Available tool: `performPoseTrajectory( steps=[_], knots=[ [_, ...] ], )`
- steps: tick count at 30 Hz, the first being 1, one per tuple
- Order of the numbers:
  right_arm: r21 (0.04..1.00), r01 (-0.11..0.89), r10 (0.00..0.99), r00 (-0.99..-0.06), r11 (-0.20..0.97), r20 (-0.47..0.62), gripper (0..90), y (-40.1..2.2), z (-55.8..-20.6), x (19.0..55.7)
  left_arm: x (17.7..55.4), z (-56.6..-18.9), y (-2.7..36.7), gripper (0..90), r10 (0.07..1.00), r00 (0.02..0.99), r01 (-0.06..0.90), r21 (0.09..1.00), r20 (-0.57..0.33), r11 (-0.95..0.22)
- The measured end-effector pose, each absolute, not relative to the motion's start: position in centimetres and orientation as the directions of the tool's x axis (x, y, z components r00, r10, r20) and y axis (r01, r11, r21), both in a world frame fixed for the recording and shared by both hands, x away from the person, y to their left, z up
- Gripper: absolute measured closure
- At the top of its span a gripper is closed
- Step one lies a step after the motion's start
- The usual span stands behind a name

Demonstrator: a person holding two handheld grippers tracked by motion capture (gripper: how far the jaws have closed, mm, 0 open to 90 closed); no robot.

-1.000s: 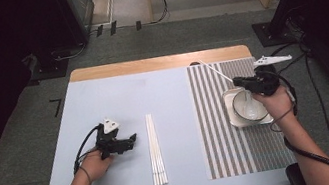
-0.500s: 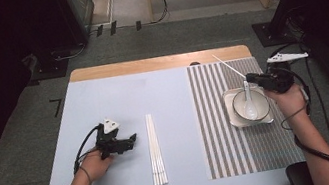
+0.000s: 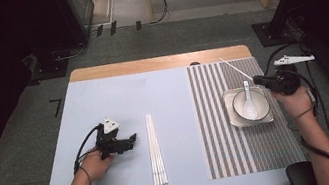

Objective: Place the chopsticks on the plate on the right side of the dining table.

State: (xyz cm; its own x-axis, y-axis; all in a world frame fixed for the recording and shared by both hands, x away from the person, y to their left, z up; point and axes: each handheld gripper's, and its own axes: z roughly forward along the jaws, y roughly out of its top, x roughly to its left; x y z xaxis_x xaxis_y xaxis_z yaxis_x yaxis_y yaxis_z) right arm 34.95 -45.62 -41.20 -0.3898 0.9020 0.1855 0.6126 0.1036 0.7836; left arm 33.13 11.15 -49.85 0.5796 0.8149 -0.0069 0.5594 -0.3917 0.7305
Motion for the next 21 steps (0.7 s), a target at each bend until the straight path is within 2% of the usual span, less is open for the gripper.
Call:
performPoseTrajectory(
  steps=[21],
  knots=[
    [0.742, 0.66, 0.908, -0.374, 0.119, 0.187, 85.1, -47.1, -44.1, 34.7, 33.1, -49.9, 11.1, 13.5, 0.815, 0.579, 0.559, 0.731, -0.007, -0.391]
  ],
)
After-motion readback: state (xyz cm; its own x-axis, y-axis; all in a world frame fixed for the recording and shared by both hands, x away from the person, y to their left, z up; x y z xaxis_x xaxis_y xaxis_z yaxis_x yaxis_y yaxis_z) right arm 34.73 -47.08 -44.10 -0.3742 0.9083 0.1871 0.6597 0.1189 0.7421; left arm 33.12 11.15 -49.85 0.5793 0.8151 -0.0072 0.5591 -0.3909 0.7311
